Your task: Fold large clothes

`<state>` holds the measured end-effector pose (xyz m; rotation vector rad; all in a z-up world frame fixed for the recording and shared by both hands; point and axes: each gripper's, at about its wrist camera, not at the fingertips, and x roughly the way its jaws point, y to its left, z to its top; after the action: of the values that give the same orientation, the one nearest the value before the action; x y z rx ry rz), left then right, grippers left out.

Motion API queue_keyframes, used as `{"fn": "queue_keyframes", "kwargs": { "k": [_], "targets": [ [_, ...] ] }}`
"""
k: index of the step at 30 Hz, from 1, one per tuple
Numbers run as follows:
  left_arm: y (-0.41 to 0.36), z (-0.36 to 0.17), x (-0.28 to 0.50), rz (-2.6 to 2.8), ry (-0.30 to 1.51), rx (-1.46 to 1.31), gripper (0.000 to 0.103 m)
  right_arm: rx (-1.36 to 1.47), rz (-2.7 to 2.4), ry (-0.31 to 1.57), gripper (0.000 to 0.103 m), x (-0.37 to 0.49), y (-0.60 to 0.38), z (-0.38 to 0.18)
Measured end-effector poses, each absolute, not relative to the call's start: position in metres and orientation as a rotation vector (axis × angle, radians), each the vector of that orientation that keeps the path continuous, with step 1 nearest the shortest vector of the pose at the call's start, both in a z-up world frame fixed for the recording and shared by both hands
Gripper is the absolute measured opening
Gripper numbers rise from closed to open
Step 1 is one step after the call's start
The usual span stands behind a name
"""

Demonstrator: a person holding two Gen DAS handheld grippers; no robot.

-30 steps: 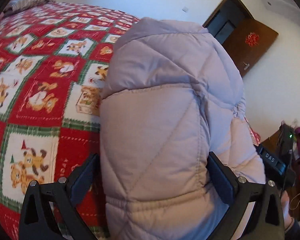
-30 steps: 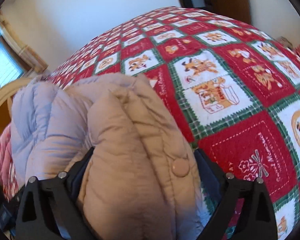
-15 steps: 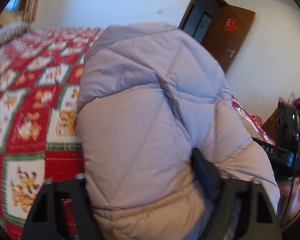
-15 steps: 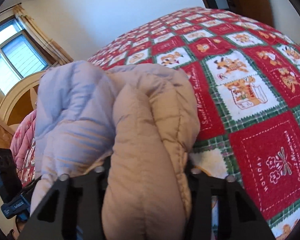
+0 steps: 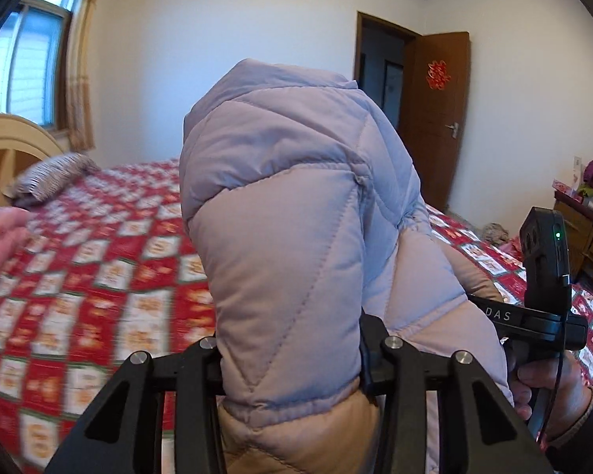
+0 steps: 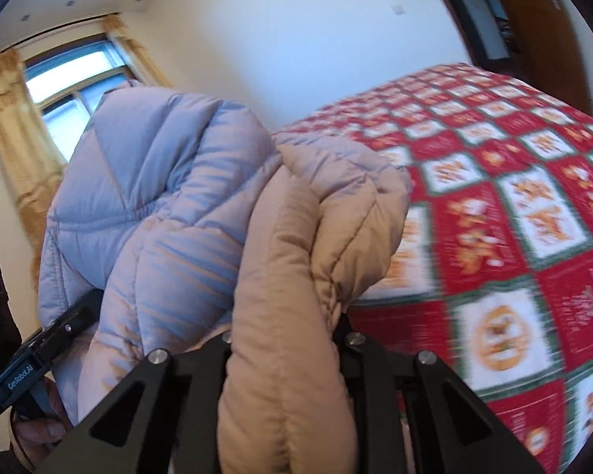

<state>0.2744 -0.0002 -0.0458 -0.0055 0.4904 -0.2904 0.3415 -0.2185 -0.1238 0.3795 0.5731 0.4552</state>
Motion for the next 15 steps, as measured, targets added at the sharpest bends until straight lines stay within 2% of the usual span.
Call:
{"fn": "queue_keyframes", "kwargs": {
  "k": [6, 15],
  "targets": [
    [0.073, -0.037, 0.248, -0.177, 0.481, -0.031, 0.043, 0.32, 0.594, 0.57, 0.021, 0.328, -0.14, -0.1],
    [0.164, -0.093, 0.249, -0.027, 0.58, -0.142, 0.043, 0.2, 0.68, 0.663, 0.02, 0.353, -0.043, -0.124]
  ]
}}
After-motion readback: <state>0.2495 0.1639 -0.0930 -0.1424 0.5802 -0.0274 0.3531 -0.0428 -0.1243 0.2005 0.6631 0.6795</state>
